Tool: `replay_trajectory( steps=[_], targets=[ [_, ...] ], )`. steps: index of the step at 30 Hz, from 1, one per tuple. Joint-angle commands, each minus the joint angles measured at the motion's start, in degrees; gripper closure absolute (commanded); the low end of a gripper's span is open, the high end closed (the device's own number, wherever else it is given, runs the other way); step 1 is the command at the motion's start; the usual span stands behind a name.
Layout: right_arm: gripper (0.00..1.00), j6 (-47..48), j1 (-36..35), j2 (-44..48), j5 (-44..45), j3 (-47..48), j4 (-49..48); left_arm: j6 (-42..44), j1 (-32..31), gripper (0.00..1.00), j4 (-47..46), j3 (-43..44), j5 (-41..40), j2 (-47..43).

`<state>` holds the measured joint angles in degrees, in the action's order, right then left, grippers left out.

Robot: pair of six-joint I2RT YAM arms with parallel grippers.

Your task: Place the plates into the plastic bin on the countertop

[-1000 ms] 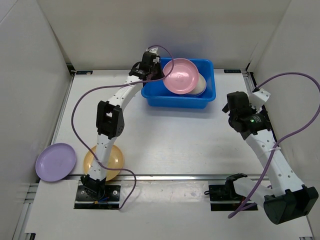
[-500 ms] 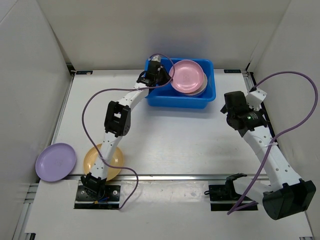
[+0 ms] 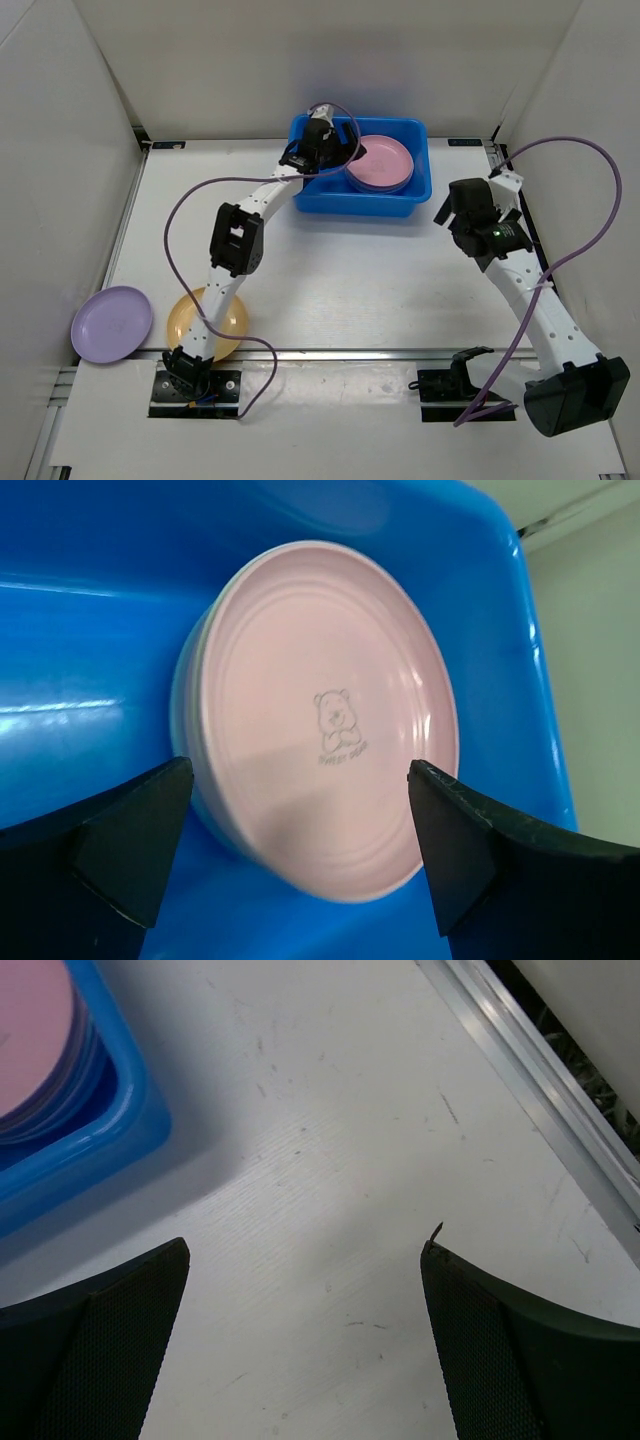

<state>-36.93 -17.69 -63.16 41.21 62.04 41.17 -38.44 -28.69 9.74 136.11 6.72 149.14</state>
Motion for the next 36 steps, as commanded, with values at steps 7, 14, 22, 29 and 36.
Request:
replay_trajectory(
  steps=[7, 14, 22, 29, 36],
  targets=[
    [0.01, 19.34, -1.46, -2.84, -32.39, -0.17, -17.43, 11.88, 0.39, 0.01, 11.88, -26.39, -15.31, -39.41],
    [0.01, 25.32, -15.68, -14.79, -46.74, 3.08, -22.53, 5.40, 2.23, 0.01, 22.92, -63.29, -30.61, -75.27],
    [0.04, 27.09, -36.07, -33.50, -51.57, 12.12, -31.32, -10.77, 3.90, 0.01, 50.36, -69.14, -40.64, -99.90],
    [0.14, 26.56, -43.82, -53.00, -54.49, 24.87, -33.78, -15.88, 3.90, 0.01, 63.03, -69.05, -42.84, -108.35],
    [0.37, 24.98, -48.05, -65.85, -49.74, 37.62, -31.85, -14.39, 3.90, 0.01, 66.90, -67.21, -44.51, -110.11]
  ],
)
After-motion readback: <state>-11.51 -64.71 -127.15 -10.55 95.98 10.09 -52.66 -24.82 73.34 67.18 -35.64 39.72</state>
